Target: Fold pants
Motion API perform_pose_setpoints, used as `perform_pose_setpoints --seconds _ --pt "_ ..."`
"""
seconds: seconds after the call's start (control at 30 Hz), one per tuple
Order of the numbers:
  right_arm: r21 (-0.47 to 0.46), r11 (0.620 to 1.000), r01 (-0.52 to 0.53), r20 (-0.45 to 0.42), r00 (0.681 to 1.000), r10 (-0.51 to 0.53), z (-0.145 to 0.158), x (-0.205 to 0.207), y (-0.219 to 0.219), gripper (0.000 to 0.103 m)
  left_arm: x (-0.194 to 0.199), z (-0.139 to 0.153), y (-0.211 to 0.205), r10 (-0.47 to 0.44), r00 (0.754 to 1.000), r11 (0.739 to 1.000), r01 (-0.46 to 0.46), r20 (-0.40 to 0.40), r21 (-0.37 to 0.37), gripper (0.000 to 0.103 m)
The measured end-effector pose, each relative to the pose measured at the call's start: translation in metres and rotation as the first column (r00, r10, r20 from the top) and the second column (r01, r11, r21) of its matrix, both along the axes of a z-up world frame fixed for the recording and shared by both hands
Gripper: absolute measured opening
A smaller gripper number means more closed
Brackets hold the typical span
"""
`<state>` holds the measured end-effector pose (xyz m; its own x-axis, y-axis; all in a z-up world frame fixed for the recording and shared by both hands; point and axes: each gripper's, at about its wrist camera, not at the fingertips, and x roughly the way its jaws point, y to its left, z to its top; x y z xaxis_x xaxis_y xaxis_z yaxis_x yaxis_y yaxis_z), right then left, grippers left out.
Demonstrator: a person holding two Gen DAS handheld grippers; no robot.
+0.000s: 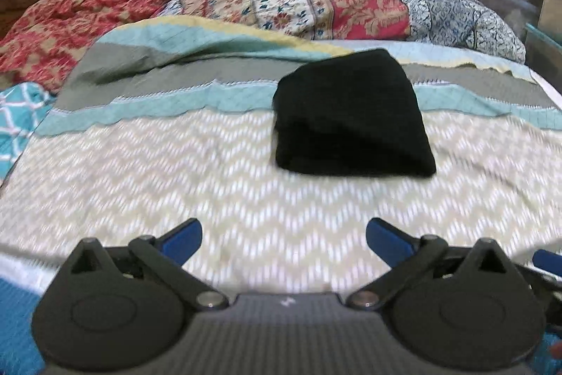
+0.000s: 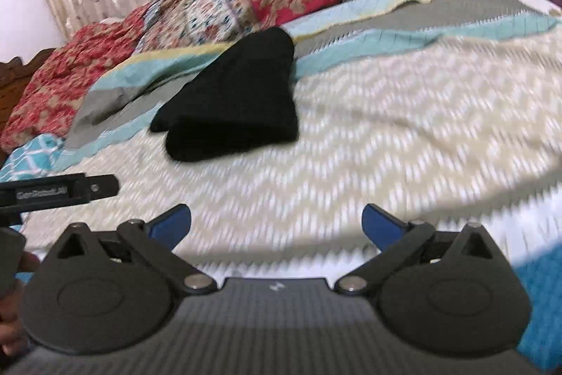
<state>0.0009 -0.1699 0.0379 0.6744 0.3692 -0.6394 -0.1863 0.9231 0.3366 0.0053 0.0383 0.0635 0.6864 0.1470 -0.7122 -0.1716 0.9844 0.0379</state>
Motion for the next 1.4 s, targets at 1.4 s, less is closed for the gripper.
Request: perform_pose_setpoints --seconds 1.4 --pt "0.163 0.987 0.0 -0.205 0.978 0.034 0.006 -0.065 -0.002 0.103 -0.057 -0.008 0.009 0.191 0.969 0.977 -0.173 -0.155 0.122 0.103"
